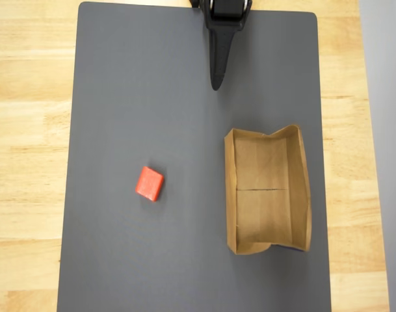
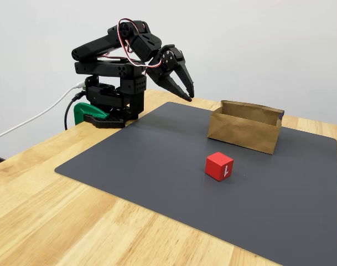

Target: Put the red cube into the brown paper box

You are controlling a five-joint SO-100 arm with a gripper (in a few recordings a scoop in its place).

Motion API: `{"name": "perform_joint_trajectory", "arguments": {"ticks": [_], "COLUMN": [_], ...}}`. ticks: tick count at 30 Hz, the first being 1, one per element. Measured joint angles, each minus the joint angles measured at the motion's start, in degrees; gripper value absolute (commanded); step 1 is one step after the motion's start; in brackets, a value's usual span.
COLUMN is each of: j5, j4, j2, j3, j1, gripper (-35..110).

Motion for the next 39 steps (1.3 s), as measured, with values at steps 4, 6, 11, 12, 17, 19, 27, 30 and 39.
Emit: {"name": "perform_joint_trajectory", "arguments": {"ticks": [4, 6, 11, 12, 17, 19, 27, 30, 39], "j5": [0.0, 0.0, 0.0, 0.0, 0.4, 0.5, 1.1, 2.1, 0.4], "j4": [0.0, 0.0, 0.0, 0.0, 0.0, 0.0, 0.0, -0.5, -1.1], "j2": [0.0, 0.0, 0.0, 0.0, 0.0, 0.0, 0.0, -0.2, -15.0], "j3": [0.0, 0.0, 0.0, 0.0, 0.0, 0.0, 0.0, 0.0, -11.8], "j1": [0.0, 0.0, 0.0, 0.0, 0.1, 1.0, 0.8, 2.4, 7.7], "gripper": [0, 0, 0, 0, 0, 0, 20, 28, 39]}}
